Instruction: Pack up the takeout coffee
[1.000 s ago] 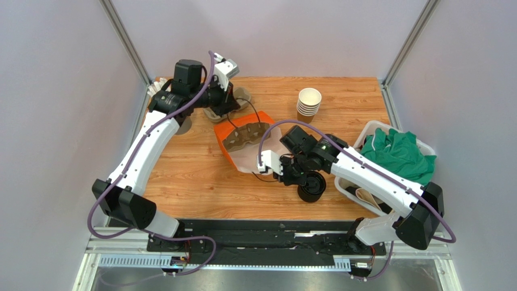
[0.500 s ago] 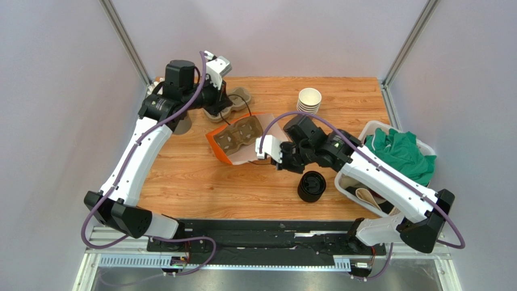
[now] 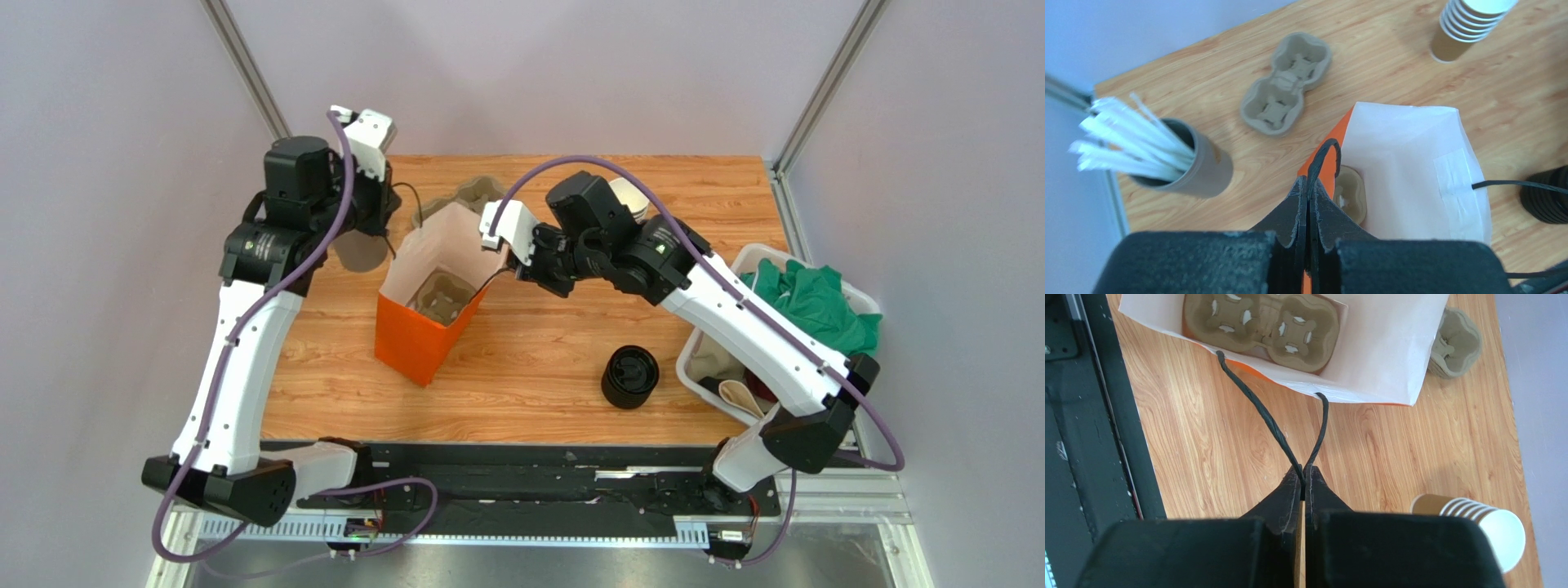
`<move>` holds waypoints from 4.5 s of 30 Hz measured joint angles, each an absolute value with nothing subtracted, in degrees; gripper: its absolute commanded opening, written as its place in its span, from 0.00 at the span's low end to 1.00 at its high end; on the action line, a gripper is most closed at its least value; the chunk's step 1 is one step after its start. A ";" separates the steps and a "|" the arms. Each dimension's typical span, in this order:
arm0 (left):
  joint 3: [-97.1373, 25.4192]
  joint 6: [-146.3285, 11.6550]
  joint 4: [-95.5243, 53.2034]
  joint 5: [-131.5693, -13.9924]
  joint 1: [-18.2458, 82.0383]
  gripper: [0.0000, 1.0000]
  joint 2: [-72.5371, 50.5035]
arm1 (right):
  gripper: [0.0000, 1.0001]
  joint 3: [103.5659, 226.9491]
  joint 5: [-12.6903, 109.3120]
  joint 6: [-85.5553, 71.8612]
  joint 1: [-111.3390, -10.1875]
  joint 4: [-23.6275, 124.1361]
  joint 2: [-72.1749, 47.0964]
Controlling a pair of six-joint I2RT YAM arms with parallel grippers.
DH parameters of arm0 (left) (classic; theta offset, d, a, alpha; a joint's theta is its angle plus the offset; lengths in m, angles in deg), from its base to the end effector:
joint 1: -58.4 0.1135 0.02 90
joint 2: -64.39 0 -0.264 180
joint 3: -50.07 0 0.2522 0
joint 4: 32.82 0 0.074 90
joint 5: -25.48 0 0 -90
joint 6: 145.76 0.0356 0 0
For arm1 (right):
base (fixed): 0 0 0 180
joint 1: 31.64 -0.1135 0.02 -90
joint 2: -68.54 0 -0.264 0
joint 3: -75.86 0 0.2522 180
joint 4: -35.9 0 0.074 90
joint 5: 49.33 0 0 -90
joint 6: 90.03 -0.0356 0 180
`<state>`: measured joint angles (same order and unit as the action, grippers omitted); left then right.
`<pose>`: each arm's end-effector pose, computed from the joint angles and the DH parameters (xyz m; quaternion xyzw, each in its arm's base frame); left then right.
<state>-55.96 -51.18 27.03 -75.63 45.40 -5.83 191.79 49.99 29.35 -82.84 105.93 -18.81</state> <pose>0.2271 -0.0595 0.4651 0.1797 0.8171 -0.1208 0.5344 0.1904 0.2460 0.4256 -0.6130 0.6714 0.1503 0.3883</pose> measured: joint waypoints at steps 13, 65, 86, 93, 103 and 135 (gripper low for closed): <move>-47.98 -51.44 29.43 -70.24 61.82 0.00 2.61 | 0.00 208.97 50.56 26.60 -88.19 103.26 -35.60; -41.07 -51.68 18.20 -66.08 84.81 0.43 4.08 | 0.70 229.87 39.22 28.15 -93.28 91.00 -54.90; -57.77 -52.90 17.15 -82.98 84.88 0.95 2.79 | 0.70 191.64 35.83 25.40 -63.73 91.05 -28.86; -60.99 -48.90 20.38 -88.66 67.87 0.96 2.39 | 0.61 196.71 37.05 22.97 -54.31 92.23 -34.31; -58.60 -42.17 25.65 -87.09 46.28 0.97 -4.08 | 0.53 200.73 41.42 18.38 -49.26 93.25 -45.48; -49.31 -41.50 23.47 -83.44 39.02 0.99 -8.56 | 0.34 202.81 44.18 15.85 -49.61 93.06 -48.93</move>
